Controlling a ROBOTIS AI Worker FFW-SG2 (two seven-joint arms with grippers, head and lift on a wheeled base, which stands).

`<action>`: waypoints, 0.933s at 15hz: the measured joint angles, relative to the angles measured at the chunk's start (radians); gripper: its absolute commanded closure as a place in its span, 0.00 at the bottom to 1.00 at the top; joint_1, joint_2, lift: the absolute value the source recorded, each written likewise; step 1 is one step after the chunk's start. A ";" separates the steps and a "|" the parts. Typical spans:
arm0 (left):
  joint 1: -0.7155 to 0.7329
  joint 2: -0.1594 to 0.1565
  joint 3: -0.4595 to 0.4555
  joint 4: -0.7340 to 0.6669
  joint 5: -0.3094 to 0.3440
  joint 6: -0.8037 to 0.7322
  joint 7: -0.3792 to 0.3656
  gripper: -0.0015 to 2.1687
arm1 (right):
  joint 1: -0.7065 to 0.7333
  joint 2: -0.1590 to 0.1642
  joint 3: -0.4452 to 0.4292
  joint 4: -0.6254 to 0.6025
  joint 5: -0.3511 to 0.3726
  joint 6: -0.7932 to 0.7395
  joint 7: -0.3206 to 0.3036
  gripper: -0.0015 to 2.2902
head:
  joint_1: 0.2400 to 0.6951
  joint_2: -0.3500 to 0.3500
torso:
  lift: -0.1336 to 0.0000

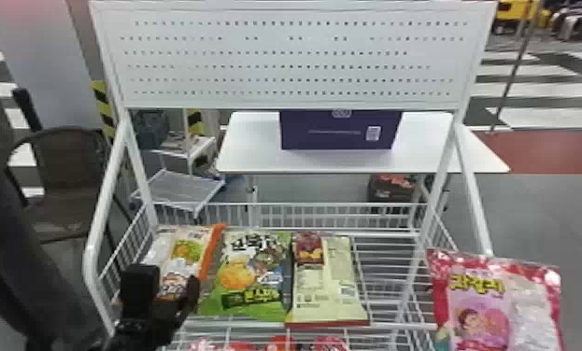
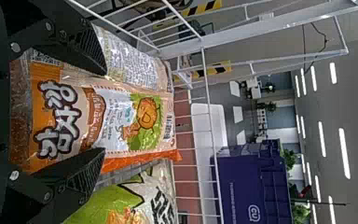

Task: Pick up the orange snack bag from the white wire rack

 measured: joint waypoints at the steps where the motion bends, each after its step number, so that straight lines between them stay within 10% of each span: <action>1: -0.002 -0.001 0.000 0.000 0.000 0.011 0.001 0.68 | 0.000 -0.001 0.000 0.000 -0.001 -0.001 0.000 0.94 | 0.57 0.50 | 1.00; 14: 0.110 -0.002 0.037 -0.166 0.009 0.037 0.032 0.80 | 0.000 -0.001 0.001 0.000 -0.004 -0.004 0.000 0.94 | 0.57 0.50 | 1.00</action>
